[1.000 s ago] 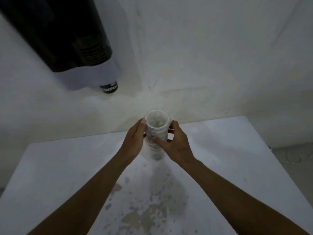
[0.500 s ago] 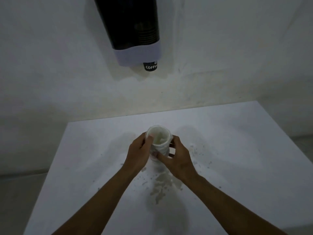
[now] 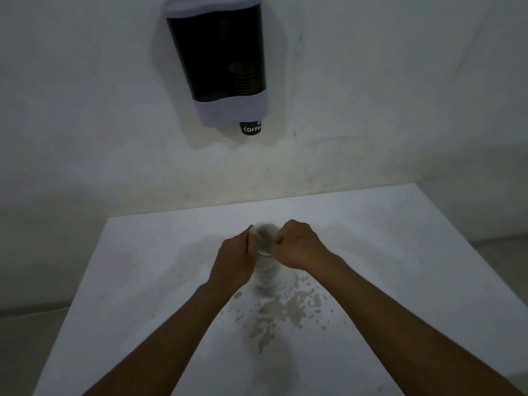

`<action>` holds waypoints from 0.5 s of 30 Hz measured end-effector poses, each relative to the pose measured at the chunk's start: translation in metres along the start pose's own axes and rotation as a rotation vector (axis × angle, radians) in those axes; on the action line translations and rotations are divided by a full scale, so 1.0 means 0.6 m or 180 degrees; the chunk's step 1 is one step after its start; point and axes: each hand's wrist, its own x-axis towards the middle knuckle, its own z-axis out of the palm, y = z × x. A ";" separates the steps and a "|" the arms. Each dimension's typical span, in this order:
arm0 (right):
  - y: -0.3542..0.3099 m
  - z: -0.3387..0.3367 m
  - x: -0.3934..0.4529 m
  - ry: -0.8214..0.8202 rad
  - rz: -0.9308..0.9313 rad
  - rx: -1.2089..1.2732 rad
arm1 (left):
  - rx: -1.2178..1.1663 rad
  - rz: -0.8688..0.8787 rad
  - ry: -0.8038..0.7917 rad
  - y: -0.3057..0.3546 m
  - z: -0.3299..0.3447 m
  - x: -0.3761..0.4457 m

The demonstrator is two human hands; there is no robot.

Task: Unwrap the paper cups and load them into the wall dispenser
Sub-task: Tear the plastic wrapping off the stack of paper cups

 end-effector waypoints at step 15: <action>0.058 0.057 -0.023 0.1206 -0.0744 0.2697 | 0.0410 0.1958 0.0327 -0.017 -0.032 -0.025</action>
